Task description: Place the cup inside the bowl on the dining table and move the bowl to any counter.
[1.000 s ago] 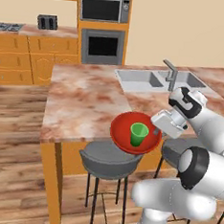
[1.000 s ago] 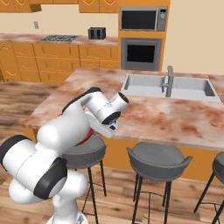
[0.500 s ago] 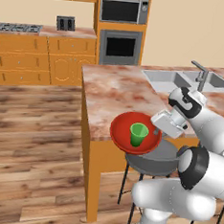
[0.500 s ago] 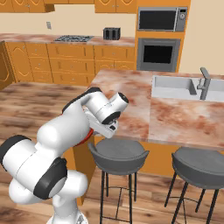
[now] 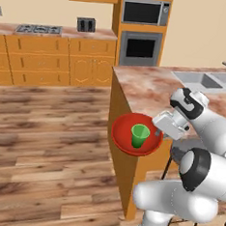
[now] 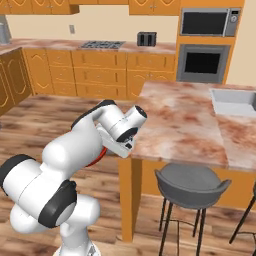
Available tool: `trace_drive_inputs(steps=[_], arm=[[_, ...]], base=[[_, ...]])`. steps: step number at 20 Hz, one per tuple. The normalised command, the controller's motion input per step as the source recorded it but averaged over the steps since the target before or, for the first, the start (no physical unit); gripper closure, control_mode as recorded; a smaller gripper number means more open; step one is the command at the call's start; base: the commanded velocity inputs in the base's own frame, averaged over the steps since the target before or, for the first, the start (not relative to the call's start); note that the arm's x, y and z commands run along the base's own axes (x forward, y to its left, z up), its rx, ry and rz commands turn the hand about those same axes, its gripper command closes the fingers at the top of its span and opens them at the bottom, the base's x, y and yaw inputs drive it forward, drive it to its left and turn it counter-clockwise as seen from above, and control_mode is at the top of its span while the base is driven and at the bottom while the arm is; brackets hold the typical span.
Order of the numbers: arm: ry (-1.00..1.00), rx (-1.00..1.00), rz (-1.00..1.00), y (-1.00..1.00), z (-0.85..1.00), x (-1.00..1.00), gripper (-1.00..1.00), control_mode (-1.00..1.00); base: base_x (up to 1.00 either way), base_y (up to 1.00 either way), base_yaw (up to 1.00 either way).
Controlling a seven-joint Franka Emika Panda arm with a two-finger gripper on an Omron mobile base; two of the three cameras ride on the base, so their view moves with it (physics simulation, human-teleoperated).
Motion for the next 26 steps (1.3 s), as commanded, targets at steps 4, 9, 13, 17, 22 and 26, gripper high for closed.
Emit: trace_drive_inputs(steps=[4,9,13,17,22,26], arm=[[0.0,0.0,0.0,0.0,0.0,0.0,1.0,1.0],[0.0,0.0,0.0,0.0,0.0,0.0,1.0,1.0],[0.0,0.0,0.0,0.0,0.0,0.0,1.0,1.0],[0.0,0.0,0.0,0.0,0.0,0.0,1.0,1.0],[0.0,0.0,0.0,0.0,0.0,0.0,1.0,1.0],[0.0,0.0,0.0,0.0,0.0,0.0,1.0,1.0]], base=[[-0.04,0.87,0.0],[-0.01,0.81,0.0],[0.06,0.6,0.0],[0.29,0.45,-0.01],[0.53,0.34,-0.02],[0.57,0.29,-0.02]])
